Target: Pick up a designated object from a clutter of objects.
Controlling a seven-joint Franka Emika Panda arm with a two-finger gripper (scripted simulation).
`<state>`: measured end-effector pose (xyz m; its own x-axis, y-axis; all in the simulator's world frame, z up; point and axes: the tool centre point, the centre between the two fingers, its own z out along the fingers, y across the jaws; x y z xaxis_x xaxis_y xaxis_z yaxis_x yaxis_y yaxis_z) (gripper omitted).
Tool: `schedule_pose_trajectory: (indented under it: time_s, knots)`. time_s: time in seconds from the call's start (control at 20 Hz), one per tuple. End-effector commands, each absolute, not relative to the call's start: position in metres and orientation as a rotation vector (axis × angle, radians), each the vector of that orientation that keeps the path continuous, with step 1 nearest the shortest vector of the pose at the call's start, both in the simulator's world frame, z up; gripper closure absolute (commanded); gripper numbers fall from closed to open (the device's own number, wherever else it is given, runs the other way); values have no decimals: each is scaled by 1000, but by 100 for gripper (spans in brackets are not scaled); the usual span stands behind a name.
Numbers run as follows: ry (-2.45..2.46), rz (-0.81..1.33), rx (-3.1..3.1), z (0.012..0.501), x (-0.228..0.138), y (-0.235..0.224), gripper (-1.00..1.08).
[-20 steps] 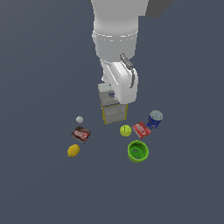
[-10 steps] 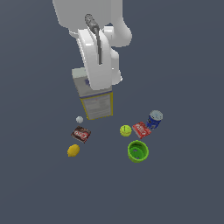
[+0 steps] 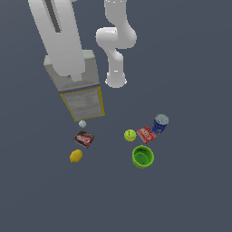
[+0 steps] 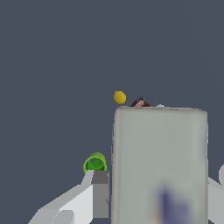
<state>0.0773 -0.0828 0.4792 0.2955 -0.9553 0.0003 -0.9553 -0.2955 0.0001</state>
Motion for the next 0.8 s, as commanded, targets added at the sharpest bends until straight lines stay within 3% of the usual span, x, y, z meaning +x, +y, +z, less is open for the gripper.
schedule_pose_trajectory:
  time_s: [0.0,0.75]
  knots:
    - [-1863,0,2529,488,81,-89,108]
    - [-1863,0,2529,506,90,-104,108]
